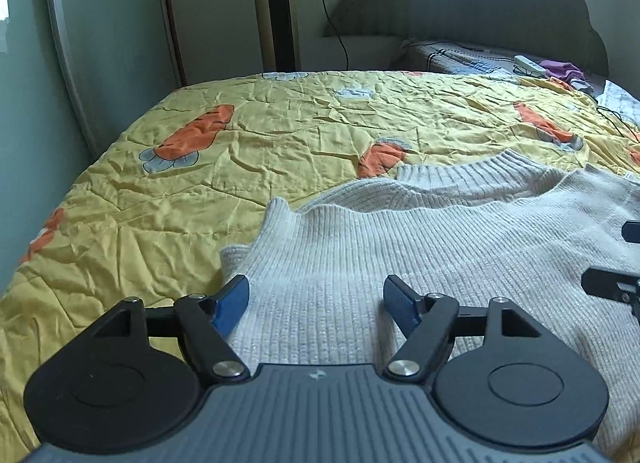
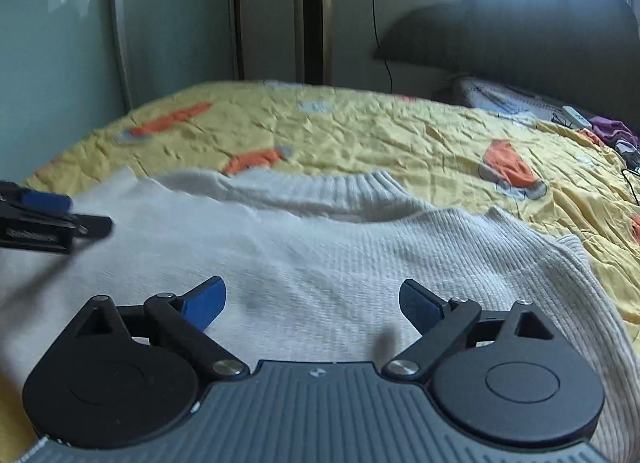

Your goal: Fold small clothes

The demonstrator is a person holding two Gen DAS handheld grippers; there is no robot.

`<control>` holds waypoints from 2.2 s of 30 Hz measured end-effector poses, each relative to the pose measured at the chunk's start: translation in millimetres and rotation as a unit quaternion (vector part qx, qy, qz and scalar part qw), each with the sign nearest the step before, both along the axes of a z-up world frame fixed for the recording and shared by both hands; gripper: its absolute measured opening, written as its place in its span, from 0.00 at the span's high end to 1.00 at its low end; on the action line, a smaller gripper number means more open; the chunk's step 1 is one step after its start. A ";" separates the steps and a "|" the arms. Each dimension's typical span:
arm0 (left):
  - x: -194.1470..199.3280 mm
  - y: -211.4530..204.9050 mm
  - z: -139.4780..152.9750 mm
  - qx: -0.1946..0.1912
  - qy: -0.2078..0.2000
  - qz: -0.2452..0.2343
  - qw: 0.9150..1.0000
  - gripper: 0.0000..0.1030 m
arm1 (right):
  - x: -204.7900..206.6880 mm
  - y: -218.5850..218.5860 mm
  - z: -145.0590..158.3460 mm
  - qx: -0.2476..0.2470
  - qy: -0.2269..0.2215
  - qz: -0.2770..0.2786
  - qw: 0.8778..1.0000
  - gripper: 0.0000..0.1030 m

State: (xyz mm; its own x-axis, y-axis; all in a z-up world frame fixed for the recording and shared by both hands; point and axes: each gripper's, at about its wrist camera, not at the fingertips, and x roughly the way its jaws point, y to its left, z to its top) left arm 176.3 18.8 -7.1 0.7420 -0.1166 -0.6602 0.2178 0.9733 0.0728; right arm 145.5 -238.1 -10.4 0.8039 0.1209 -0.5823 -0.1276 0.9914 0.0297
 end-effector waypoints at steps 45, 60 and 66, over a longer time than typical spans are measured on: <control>76.8 71.7 10.5 -0.310 0.139 0.000 0.940 0.78 | -84.5 221.5 -30.3 -0.311 -0.179 0.217 0.908 0.78; 41.8 -4.9 86.4 -0.295 0.063 0.021 0.953 0.78 | -111.4 124.5 26.0 -0.153 -0.214 0.113 0.958 0.80; 27.3 -58.9 111.7 -0.266 0.024 0.007 0.964 0.78 | -128.2 91.4 31.1 -0.154 -0.239 0.081 0.955 0.81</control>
State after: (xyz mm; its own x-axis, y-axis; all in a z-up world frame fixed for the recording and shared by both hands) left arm 203.6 -40.1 104.5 0.7155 -0.4389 -0.5436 0.1955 0.8728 -0.4472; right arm 17.3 -146.6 20.7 0.9721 0.1493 -0.1811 -0.2067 0.9099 -0.3596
